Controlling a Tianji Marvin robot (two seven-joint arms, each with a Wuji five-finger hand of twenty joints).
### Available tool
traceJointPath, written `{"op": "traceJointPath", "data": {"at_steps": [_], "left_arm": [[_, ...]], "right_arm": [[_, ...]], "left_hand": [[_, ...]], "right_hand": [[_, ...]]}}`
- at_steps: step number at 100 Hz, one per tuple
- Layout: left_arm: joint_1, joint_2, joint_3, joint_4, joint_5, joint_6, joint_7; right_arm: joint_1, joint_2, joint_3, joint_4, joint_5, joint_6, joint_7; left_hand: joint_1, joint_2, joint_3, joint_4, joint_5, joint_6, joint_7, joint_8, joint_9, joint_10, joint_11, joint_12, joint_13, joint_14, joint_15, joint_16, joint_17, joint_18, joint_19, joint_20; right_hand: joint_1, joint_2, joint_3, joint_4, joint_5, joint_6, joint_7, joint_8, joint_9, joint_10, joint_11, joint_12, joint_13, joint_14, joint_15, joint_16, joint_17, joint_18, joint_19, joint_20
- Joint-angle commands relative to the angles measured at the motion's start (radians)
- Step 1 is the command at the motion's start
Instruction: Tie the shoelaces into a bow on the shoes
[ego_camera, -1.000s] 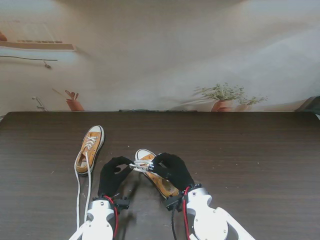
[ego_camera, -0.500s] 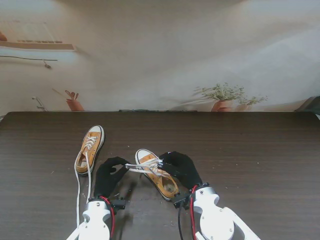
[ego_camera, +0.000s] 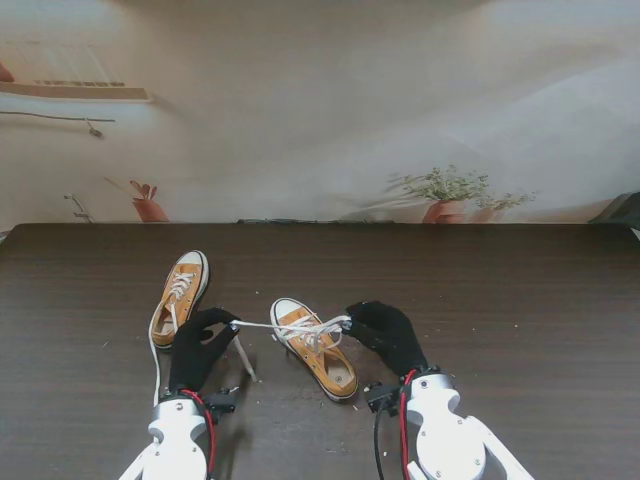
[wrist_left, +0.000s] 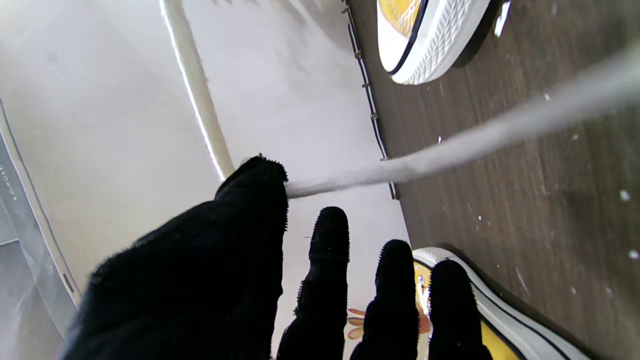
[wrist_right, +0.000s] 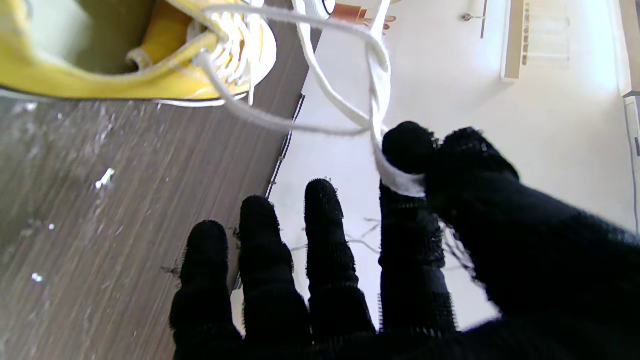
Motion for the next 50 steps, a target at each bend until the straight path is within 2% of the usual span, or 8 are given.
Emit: {"op": "traceJointPath", "data": {"at_steps": [1,10,23,50], "left_arm": [[0.008,0.002,-0.012,-0.021,0.001,0.002,-0.004],[0.015,-0.001,-0.025,-0.033,-0.011,0.001,0.004],[0.022,-0.005,-0.041,-0.041,-0.022,-0.002,0.019],[0.04,-0.017,-0.081,-0.049,-0.043,-0.017,0.062]], "right_arm": [[-0.011,0.009,0.014,-0.003,-0.003,0.005,0.009],[-0.018,0.011,0.03,-0.003,-0.01,0.009,0.012],[-0.024,0.013,0.048,0.001,-0.012,0.021,0.018],[-0.027,0.018,0.07,0.039,-0.027,0.05,0.038]], "left_hand": [[-0.004,-0.006,0.018,-0.011,0.064,0.016,0.045,-0.008,0.011,-0.005,-0.002,-0.015,0.019,-0.003,-0.004,-0.016,0.009,0.017,0.022,-0.008],[-0.003,-0.006,0.019,-0.011,0.064,0.02,0.044,-0.009,0.014,-0.005,-0.001,-0.015,0.021,-0.002,-0.002,-0.016,0.01,0.021,0.02,-0.009],[0.001,-0.005,0.018,-0.01,0.065,0.024,0.044,-0.009,0.014,-0.004,0.0,-0.015,0.022,-0.002,0.0,-0.015,0.01,0.021,0.019,-0.01],[0.004,-0.009,0.021,-0.009,0.069,0.034,0.043,-0.014,0.022,-0.002,0.005,-0.014,0.025,-0.002,0.005,-0.014,0.021,0.023,0.022,-0.011]], "right_hand": [[0.042,0.027,-0.008,0.021,-0.013,-0.024,0.053,0.049,0.013,0.002,0.009,0.003,-0.002,-0.014,-0.013,-0.009,-0.017,-0.038,0.011,-0.014],[0.048,0.038,-0.012,0.022,-0.017,-0.008,0.055,0.064,0.012,0.003,0.012,0.004,-0.003,-0.016,-0.012,-0.009,-0.018,-0.04,0.011,-0.016],[0.065,0.059,-0.026,0.024,-0.036,0.048,0.064,0.101,0.011,0.001,0.025,0.01,-0.009,-0.019,-0.007,-0.007,-0.024,-0.04,0.01,-0.019],[0.075,0.066,-0.035,0.026,-0.044,0.069,0.066,0.105,0.039,-0.014,0.059,0.023,-0.006,-0.025,0.005,-0.002,-0.026,-0.046,0.008,-0.018]]}}
